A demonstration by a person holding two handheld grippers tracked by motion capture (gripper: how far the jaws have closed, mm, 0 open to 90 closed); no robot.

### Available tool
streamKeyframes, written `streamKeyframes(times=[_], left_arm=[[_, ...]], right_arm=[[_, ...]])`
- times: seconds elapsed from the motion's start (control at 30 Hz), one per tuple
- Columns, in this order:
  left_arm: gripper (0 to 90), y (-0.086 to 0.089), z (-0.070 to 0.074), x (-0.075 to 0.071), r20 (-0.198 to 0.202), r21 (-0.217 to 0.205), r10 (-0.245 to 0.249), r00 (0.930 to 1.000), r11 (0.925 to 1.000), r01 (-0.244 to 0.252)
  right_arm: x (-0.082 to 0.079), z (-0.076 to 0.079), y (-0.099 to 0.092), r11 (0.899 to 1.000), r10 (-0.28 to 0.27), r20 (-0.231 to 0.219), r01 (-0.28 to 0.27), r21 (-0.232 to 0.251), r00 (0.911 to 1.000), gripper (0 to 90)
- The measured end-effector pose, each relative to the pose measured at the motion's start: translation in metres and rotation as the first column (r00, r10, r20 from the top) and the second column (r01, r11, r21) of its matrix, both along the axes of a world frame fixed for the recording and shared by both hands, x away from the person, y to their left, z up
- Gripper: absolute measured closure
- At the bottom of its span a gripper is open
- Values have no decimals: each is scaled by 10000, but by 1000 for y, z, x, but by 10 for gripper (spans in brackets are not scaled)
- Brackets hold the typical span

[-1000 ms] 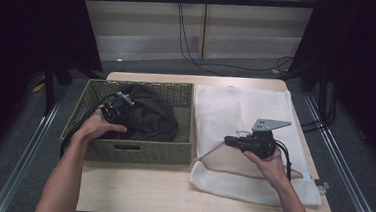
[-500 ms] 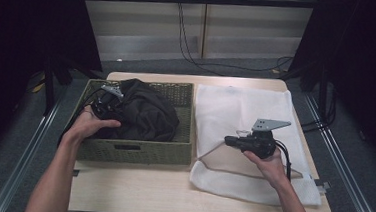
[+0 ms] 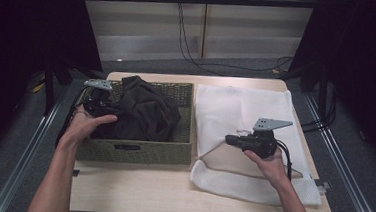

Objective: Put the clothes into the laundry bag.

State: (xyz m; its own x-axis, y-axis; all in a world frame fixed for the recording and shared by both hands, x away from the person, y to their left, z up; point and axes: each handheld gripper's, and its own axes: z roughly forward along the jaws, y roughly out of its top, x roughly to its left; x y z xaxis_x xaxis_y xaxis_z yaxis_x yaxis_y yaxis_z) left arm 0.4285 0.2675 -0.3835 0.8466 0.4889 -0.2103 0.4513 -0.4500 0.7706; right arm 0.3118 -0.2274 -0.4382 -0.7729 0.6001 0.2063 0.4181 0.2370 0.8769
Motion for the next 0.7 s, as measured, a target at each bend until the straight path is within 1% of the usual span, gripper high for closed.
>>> streamKeyframes(times=[0.1, 0.17, 0.2, 0.23, 0.27, 0.3, 0.33, 0.43, 0.47, 0.5, 0.57, 0.63, 0.7], left_arm=[[628, 3, 5, -2, 189, -343, 85, 9998, 9994, -79], [628, 5, 10, -4, 314, -487, 250, 9992, 9985, -235], [628, 6, 12, -5, 410, -607, 334, 9986, 9977, -308], [628, 9, 16, -5, 424, -834, 446, 9981, 9957, -410], [628, 9, 16, -5, 424, -834, 446, 9981, 9957, -410], [628, 9, 17, -6, 479, -912, 553, 9973, 9945, -507], [628, 10, 19, -7, 515, -994, 535, 9972, 9939, -481], [628, 11, 25, -8, 640, -1362, 716, 9954, 9887, -624], [628, 12, 27, -9, 737, -1494, 849, 9937, 9861, -732], [628, 12, 29, -9, 702, -1689, 867, 9938, 9829, -739], [628, 13, 33, -9, 775, -1807, 983, 9921, 9800, -830], [628, 12, 37, -10, 952, -1873, 1050, 9899, 9785, -858], [628, 12, 42, -11, 1065, -1970, 1026, 9890, 9771, -801]], right_arm=[[0, 0, 0, 10000, 22, 10, -22, 14, 10000, 896], [0, 0, 0, 10000, 34, 5, -34, 19, 10000, 896], [0, -1, 1, 10000, 60, -7, -60, 6, 10000, 896], [0, -1, 1, 10000, 52, 17, -52, -12, 10000, 896], [0, -1, 1, 10000, 52, 17, -52, -12, 10000, 896], [0, 0, 1, 10000, 44, 10, -44, 1, 10000, 896], [0, 0, 1, 10000, 24, 28, -24, 10, 10000, 896], [0, 0, 2, 10000, 20, 29, -20, 10, 10000, 896], [0, 0, 2, 10000, 20, 28, -20, 9, 10000, 896], [0, 0, 2, 10000, 16, 31, -16, 18, 10000, 896], [0, 0, 2, 10000, 11, 31, -11, 25, 10000, 896], [0, 0, 2, 10000, 24, 23, -24, 40, 10000, 896], [1, 0, 1, 10000, 27, 41, -27, 50, 10000, 896]])
